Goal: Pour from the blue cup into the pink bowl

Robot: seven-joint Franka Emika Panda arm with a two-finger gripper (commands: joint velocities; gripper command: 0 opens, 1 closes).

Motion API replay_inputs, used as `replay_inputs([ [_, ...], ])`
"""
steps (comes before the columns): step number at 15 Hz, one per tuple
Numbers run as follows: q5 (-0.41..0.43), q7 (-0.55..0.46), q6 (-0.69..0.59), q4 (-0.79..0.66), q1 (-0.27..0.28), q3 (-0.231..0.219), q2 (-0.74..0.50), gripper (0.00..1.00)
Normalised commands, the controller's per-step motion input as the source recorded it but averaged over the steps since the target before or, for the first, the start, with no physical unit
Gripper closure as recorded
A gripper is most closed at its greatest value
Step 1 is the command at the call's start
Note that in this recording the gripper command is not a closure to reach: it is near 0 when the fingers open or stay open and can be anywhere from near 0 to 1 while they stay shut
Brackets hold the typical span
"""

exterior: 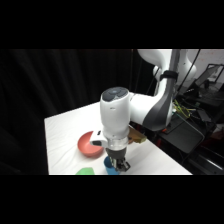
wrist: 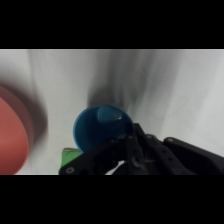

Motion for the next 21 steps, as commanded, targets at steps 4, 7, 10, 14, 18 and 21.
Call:
replay_inputs([
  [4,0.016,0.00,-0.37,-0.15,0.002,-0.087,-0.54,0.07],
  [7,0.292,-0.45,-0.57,-0.04,-0.242,0.103,-0.56,0.08],
  [10,0.587,-0.94,-0.42,0.15,-0.642,0.408,-0.24,0.09],
  [14,0.593,-1.00,-0.28,0.39,-0.768,0.406,0.25,0.08],
  [18,0.579,-0.96,-0.48,0.47,-0.306,-0.075,0.42,0.08],
  [21,0.478,-0.62,-0.65,0.61,-0.053,-0.178,0.48,0.10],
])
